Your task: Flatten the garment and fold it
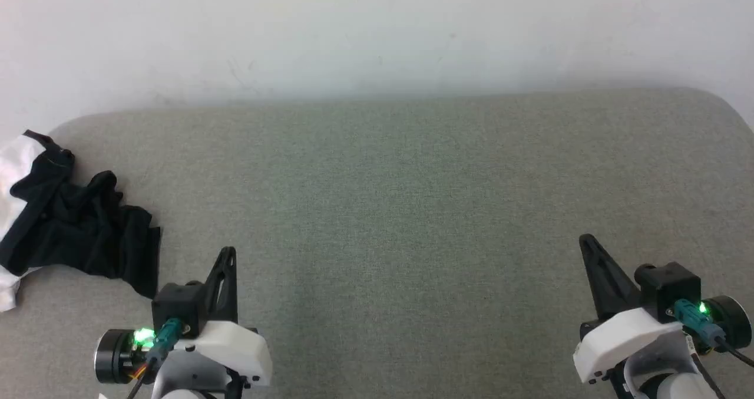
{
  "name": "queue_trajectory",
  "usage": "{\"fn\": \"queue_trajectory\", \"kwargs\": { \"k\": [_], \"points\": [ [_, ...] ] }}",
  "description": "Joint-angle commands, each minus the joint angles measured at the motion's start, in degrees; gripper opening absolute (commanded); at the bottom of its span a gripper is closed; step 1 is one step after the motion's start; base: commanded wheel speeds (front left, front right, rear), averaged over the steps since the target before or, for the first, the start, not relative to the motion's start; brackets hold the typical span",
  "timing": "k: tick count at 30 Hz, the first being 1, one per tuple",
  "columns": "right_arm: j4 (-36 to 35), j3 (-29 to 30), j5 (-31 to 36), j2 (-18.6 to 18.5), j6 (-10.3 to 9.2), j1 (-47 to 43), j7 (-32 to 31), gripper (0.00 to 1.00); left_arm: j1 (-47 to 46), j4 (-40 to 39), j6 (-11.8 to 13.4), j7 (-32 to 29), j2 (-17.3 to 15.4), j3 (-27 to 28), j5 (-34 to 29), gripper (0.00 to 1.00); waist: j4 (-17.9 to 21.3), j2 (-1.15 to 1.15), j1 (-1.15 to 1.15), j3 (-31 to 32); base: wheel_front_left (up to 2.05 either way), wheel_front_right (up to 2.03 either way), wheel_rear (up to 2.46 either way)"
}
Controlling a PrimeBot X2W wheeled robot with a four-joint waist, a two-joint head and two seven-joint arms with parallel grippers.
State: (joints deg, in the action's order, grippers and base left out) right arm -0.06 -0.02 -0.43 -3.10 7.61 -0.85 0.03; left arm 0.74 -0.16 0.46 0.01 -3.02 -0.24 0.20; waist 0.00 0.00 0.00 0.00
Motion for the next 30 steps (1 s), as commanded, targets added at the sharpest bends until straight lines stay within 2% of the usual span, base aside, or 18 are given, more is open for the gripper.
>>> {"fn": "queue_trajectory", "kwargs": {
  "k": [1, 4, 5, 6, 7, 8, 30],
  "points": [
    [0.1, 0.0, 0.4, 0.2, -0.12, 0.8, 0.0, 0.00, -0.7, 0.2, -0.5, 0.0, 0.1, 0.2, -0.2, 0.00, 0.0, 0.00, 0.00, 0.0, 0.00, 0.00, 0.00],
    [0.1, 0.0, 0.4, 0.2, -0.12, 0.8, 0.0, 0.00, -0.7, 0.2, -0.5, 0.0, 0.1, 0.2, -0.2, 0.00, 0.0, 0.00, 0.00, 0.0, 0.00, 0.00, 0.00],
    [0.0, 0.0, 0.0, 0.0, 0.00, 0.0, 0.0, 1.00, 0.0, 0.0, 0.0, 0.0, 0.0, 0.0, 0.0, 1.00, 0.0, 0.00, 0.00, 0.0, 0.00, 0.00, 0.00],
    [0.0, 0.0, 0.0, 0.0, 0.01, -0.1, 0.0, 0.00, 0.0, 0.0, 0.0, 0.0, 0.0, 0.0, 0.0, 0.00, 0.0, 0.00, 0.00, 0.0, 0.00, 0.00, 0.00],
    [0.0, 0.0, 0.0, 0.0, 0.00, -0.1, 0.0, 0.00, 0.0, 0.0, 0.0, 0.0, 0.0, 0.0, 0.0, 0.00, 0.0, 0.00, 0.00, 0.0, 0.00, 0.00, 0.00],
    [0.0, 0.1, -0.1, -0.1, 0.00, -0.1, 0.1, 1.00, 0.0, 0.0, 0.0, 0.1, 0.0, -0.1, 0.0, 1.00, 0.0, 0.00, 0.00, 0.0, 0.00, 0.00, 0.00],
    [0.0, 2.9, -1.7, 0.0, -0.02, -1.0, 2.6, 1.00, 0.8, -0.7, 0.3, 2.6, 0.0, -0.5, 0.9, 1.00, -0.3, 0.00, 0.00, 0.1, 0.00, 0.00, 0.00]
  ]
}}
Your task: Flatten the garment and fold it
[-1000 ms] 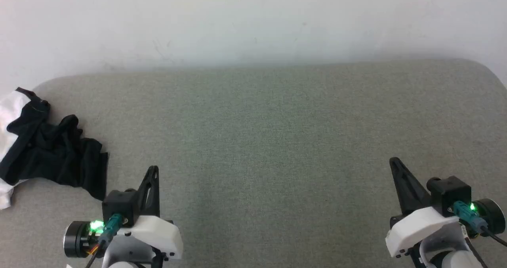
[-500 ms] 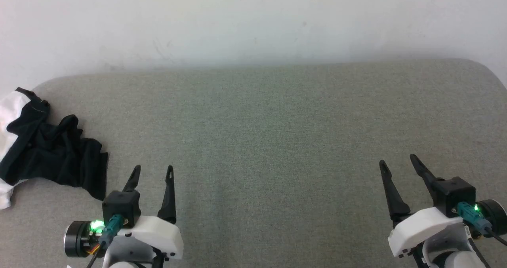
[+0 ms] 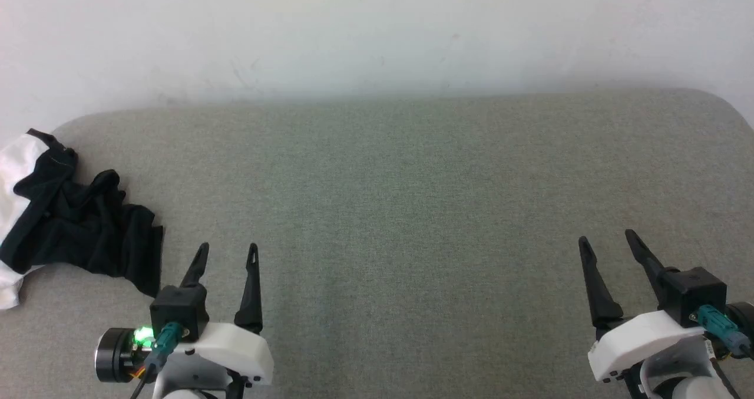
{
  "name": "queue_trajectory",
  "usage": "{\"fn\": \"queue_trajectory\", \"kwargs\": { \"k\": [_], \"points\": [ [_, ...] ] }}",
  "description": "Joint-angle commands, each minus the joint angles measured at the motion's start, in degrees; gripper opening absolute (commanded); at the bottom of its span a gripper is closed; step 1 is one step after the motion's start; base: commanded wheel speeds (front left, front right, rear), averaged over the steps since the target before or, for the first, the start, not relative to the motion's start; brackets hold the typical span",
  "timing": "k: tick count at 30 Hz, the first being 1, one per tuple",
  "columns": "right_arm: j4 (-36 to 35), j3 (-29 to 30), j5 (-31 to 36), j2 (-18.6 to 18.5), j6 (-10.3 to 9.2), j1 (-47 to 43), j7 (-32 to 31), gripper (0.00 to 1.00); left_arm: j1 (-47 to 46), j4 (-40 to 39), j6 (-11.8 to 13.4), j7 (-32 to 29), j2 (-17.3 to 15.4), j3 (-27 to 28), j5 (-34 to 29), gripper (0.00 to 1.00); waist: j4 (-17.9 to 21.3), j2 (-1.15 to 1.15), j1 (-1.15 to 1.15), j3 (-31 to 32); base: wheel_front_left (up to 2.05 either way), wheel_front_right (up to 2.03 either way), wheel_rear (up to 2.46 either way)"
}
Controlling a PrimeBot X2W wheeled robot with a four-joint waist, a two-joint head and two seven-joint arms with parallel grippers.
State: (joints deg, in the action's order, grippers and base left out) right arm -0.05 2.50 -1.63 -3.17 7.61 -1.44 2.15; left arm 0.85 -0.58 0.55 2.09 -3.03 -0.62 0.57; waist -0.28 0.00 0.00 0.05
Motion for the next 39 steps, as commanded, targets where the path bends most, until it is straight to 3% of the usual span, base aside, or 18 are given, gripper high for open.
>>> {"fn": "queue_trajectory", "kwargs": {
  "k": [1, 20, 39],
  "points": [
    [0.1, 0.5, -0.6, 0.1, -0.02, -0.5, 0.6, 1.00, 0.8, -0.3, 0.2, 0.6, 0.0, -0.1, 0.6, 1.00, -0.1, 0.00, 0.00, 0.0, 0.00, 0.00, 0.00],
    [1.1, 1.5, -0.9, 0.1, -0.04, -1.0, 2.9, 1.00, 1.8, -0.3, 0.6, 2.9, 0.0, 0.0, 1.4, 1.00, -3.7, 0.00, 0.00, 0.5, 0.00, 0.00, 0.00],
    [3.1, 0.1, 0.2, 0.1, -0.06, -0.3, 5.1, 1.00, 2.5, -0.6, 1.3, 5.2, 0.1, 0.1, 2.8, 1.00, -10.6, 0.00, 0.00, 0.3, 0.00, 0.00, 0.00]
  ]
}}
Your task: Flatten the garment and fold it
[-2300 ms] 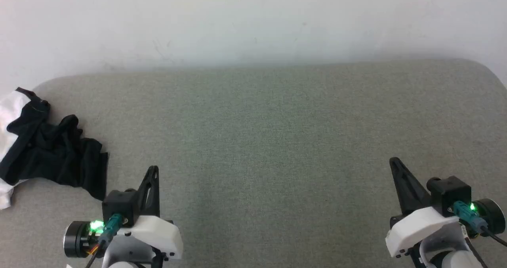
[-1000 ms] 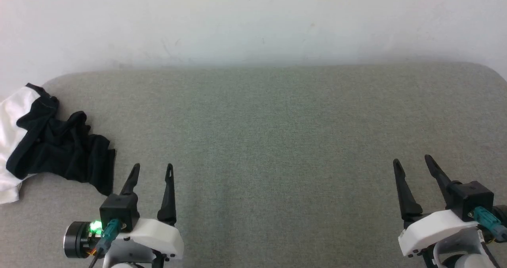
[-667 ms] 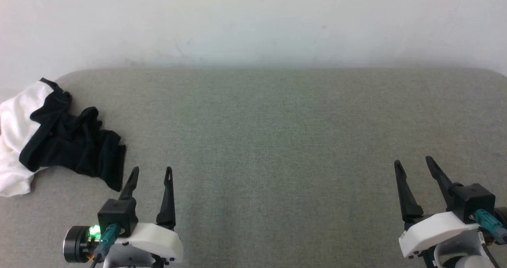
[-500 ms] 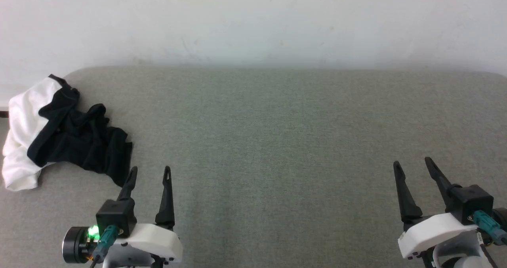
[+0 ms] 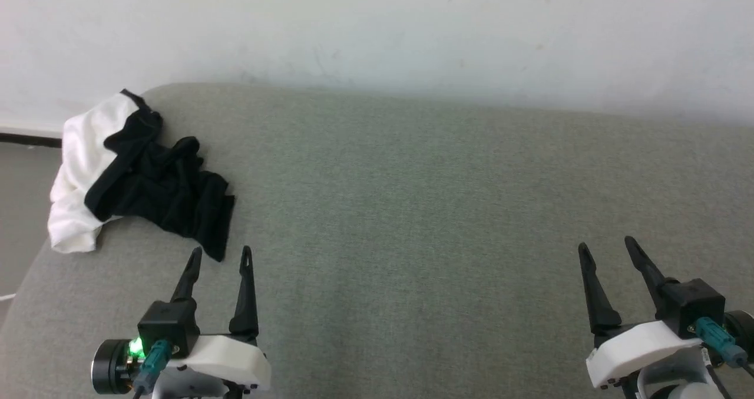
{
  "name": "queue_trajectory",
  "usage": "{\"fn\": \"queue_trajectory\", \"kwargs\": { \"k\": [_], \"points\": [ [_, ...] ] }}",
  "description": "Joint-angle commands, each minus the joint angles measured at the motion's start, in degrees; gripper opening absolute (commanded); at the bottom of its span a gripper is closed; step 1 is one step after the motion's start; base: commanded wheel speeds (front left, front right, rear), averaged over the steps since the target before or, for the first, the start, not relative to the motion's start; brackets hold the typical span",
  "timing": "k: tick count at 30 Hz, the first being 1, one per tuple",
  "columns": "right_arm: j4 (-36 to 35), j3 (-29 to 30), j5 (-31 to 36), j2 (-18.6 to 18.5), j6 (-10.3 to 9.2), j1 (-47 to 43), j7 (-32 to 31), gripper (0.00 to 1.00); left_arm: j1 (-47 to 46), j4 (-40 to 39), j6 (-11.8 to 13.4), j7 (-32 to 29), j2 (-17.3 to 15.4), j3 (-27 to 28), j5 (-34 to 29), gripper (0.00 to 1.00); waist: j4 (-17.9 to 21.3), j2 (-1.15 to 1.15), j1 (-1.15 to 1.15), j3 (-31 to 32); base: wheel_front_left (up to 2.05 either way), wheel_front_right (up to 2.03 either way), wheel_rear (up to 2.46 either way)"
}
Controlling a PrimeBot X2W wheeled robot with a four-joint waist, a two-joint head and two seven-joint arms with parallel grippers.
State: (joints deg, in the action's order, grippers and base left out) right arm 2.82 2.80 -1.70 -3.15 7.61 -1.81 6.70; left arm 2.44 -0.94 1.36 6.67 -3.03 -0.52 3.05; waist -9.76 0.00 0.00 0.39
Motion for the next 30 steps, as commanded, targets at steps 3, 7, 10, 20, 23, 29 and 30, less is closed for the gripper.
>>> {"fn": "queue_trajectory", "kwargs": {
  "k": [3, 7, 10, 20, 23, 29, 30],
  "points": [
    [0.5, -0.4, 0.3, 0.1, -0.06, 0.1, 0.9, 1.00, 1.0, -0.3, 0.5, 0.9, 0.1, -0.1, 0.5, 1.00, -2.6, 0.00, 0.00, -0.2, 0.00, 0.00, 0.00],
    [0.9, -0.5, 0.3, 0.1, -0.06, 0.1, 1.4, 1.00, 1.1, -0.3, 0.6, 1.4, 0.1, -0.3, 0.7, 1.00, -4.8, 0.00, 0.00, -0.3, 0.00, 0.00, 0.00],
    [1.2, -0.5, 0.3, 0.1, -0.07, 0.0, 1.8, 1.00, 1.1, -0.3, 0.7, 1.8, 0.1, -0.4, 0.9, 1.00, -6.8, 0.00, 0.00, -0.3, 0.00, 0.00, 0.00],
    [1.7, -0.8, 0.7, 0.2, -0.08, 0.2, 3.0, 1.00, 2.1, -0.1, 1.0, 3.0, 0.1, -0.5, 1.7, 1.00, -13.5, 0.00, 0.00, -0.5, 0.00, 0.00, 0.00],
    [2.0, -1.2, 0.7, 0.2, -0.08, 0.2, 3.3, 1.00, 2.3, 0.1, 0.9, 3.3, 0.1, -0.5, 2.0, 1.00, -15.4, 0.00, 0.00, -0.3, 0.00, 0.00, 0.00],
    [2.8, -1.8, 0.6, 0.2, -0.08, 0.3, 3.9, 1.00, 2.7, 0.5, 0.8, 3.9, 0.1, -0.4, 2.3, 1.00, -18.4, 0.00, 0.00, 0.1, 0.00, 0.00, 0.00],
    [2.9, -2.0, 0.5, 0.2, -0.09, 0.2, 4.0, 1.00, 2.8, 0.6, 0.7, 4.1, 0.1, -0.4, 2.4, 1.00, -18.9, 0.00, 0.00, 0.2, -0.03, -0.03, -0.03]
  ]
}}
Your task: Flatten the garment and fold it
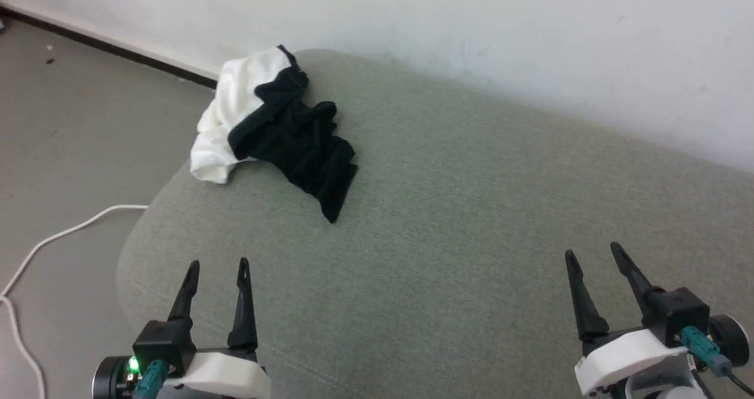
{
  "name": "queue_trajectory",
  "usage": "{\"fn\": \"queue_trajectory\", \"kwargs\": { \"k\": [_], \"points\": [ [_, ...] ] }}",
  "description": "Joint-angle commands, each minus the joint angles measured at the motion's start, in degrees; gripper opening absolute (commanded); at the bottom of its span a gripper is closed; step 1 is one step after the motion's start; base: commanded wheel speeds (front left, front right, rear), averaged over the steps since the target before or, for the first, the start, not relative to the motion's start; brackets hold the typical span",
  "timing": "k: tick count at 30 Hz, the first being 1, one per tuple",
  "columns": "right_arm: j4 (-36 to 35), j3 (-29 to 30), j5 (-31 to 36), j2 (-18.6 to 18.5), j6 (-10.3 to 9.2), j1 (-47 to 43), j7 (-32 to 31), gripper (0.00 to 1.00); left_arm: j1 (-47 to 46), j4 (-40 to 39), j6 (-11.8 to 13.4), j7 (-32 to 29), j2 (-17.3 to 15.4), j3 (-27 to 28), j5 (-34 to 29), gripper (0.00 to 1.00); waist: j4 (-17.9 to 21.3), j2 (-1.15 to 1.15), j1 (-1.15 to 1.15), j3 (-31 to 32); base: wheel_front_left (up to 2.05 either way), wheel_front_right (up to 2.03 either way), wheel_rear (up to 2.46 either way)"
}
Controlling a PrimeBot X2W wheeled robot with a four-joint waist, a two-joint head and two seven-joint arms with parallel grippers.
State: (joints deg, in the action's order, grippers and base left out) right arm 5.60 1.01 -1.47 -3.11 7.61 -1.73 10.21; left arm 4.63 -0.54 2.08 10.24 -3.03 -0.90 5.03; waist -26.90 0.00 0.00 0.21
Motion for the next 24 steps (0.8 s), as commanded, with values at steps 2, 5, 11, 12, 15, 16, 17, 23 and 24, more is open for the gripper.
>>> {"fn": "queue_trajectory", "kwargs": {
  "k": [2, 5, 11, 12, 15, 16, 17, 23, 24],
  "points": [
    [0.5, -0.4, 0.2, 0.2, -0.09, 0.1, 0.8, 1.00, 0.8, 0.2, 0.0, 0.7, 0.1, -0.1, 0.5, 1.00, -2.7, 0.00, 0.00, 0.6, -0.11, -0.11, -0.11],
    [0.9, -0.5, 0.1, 0.2, -0.09, 0.0, 1.1, 1.00, 1.1, 0.3, 0.0, 1.1, 0.1, -0.2, 0.7, 1.00, -3.7, 0.00, 0.00, 0.8, -0.12, -0.12, -0.12],
    [1.6, -1.0, -0.2, 0.2, -0.10, 0.1, 1.8, 1.00, 1.9, 0.1, 0.3, 1.8, 0.1, -0.3, 1.0, 1.00, -5.3, 0.00, 0.00, 1.1, -0.05, -0.05, -0.05],
    [1.8, -1.1, -0.2, 0.2, -0.10, 0.1, 2.0, 1.00, 2.1, 0.1, 0.4, 1.9, 0.1, -0.2, 1.1, 1.00, -5.5, 0.00, 0.00, 1.1, 0.00, 0.00, 0.00],
    [2.0, -1.3, -0.2, 0.2, -0.10, 0.3, 2.3, 1.00, 2.4, 0.1, 0.4, 2.3, 0.1, -0.4, 1.3, 1.00, -6.1, 0.00, 0.00, 1.1, 0.00, 0.00, 0.00],
    [2.1, -1.3, -0.1, 0.2, -0.10, 0.3, 2.4, 1.00, 2.5, 0.1, 0.5, 2.4, 0.1, -0.5, 1.4, 1.00, -6.3, 0.00, 0.00, 1.1, 0.00, 0.00, 0.00],
    [2.2, -1.2, 0.0, 0.2, -0.10, 0.3, 2.6, 1.00, 2.5, 0.1, 0.5, 2.5, 0.1, -0.6, 1.6, 1.00, -6.4, 0.00, 0.00, 1.1, 0.00, 0.00, 0.00],
    [2.7, -1.2, 0.3, 0.2, -0.11, 0.3, 3.3, 1.00, 2.6, 0.0, 0.7, 3.2, 0.1, -1.1, 2.0, 1.00, -7.3, 0.00, 0.00, 1.0, 0.00, 0.00, 0.00],
    [2.8, -1.2, 0.3, 0.2, -0.11, 0.3, 3.4, 1.00, 2.7, -0.1, 0.7, 3.4, 0.1, -1.1, 2.1, 1.00, -7.5, 0.00, 0.00, 1.1, 0.00, 0.00, 0.00]
  ]
}}
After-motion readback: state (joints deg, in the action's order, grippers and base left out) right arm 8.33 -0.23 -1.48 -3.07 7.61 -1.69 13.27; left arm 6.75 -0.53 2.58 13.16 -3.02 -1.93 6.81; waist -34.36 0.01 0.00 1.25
